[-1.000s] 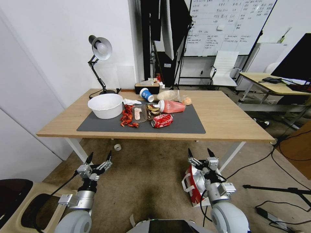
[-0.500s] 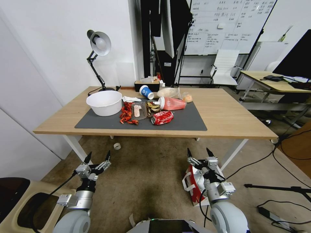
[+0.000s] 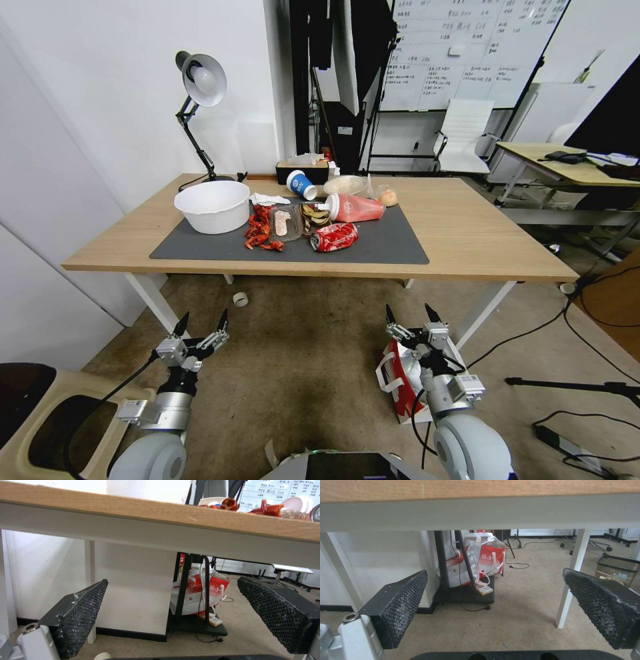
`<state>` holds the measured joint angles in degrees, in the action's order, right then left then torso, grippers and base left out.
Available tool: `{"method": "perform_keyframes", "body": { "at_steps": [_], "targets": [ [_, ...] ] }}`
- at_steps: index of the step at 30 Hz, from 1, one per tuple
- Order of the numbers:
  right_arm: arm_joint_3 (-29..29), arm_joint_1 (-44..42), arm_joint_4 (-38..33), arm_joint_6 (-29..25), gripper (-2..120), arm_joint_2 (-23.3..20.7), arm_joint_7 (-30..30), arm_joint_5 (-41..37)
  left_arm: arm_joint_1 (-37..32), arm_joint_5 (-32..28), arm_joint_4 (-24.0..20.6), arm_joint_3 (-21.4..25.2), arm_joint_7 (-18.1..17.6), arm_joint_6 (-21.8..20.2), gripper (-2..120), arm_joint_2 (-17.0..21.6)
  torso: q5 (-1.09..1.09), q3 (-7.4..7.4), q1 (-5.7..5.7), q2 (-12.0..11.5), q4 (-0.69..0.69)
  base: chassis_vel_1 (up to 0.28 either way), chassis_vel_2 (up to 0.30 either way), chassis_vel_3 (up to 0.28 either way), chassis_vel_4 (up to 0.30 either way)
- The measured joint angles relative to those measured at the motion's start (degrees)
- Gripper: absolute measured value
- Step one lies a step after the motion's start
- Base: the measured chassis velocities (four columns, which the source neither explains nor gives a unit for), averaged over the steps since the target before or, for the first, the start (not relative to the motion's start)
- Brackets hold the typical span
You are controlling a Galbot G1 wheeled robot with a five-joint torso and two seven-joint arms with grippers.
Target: Pick up the food delivery bag from the floor and place it on the table.
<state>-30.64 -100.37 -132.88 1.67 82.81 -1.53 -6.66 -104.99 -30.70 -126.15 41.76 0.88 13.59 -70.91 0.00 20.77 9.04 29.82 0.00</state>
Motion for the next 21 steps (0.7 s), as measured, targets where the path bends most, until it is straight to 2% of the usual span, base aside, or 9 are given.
{"method": "perform_keyframes", "body": {
  "at_steps": [21],
  "targets": [
    [0.16,0.03,0.49,-0.48,100,0.38,-0.59,0.26,0.01,0.33,-0.03,-0.42,0.41,-0.27,100,-0.74,0.00,-3.29,-1.74,-5.02,0.00,0.000,0.000,0.000,0.000]
  ]
}}
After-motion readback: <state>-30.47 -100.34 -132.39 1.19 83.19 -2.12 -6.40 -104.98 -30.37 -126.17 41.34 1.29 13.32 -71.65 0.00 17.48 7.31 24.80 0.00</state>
